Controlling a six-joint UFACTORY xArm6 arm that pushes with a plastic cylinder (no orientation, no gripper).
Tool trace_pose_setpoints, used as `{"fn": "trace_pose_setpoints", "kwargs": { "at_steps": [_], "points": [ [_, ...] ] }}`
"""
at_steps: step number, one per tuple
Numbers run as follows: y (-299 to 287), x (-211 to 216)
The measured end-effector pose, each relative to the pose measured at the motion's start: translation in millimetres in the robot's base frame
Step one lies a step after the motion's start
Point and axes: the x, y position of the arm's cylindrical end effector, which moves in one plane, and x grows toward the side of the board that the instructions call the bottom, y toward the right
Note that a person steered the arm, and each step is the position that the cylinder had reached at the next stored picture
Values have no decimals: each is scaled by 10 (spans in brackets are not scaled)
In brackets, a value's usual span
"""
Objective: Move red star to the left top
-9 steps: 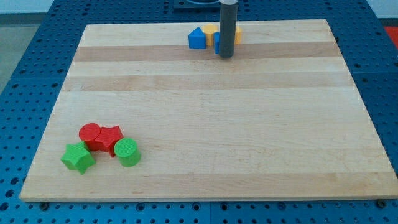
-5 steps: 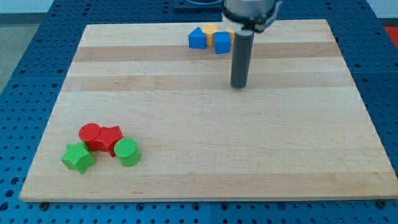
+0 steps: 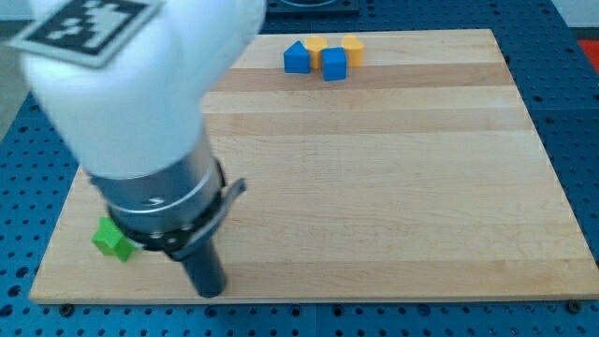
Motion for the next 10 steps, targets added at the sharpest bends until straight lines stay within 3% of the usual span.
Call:
{"fn": "trace_pose_setpoints", "kwargs": {
  "at_steps": [2, 8, 10],
  "points": [
    [-473, -15],
    [-577, -1196],
    [-371, -1319]
  ]
}}
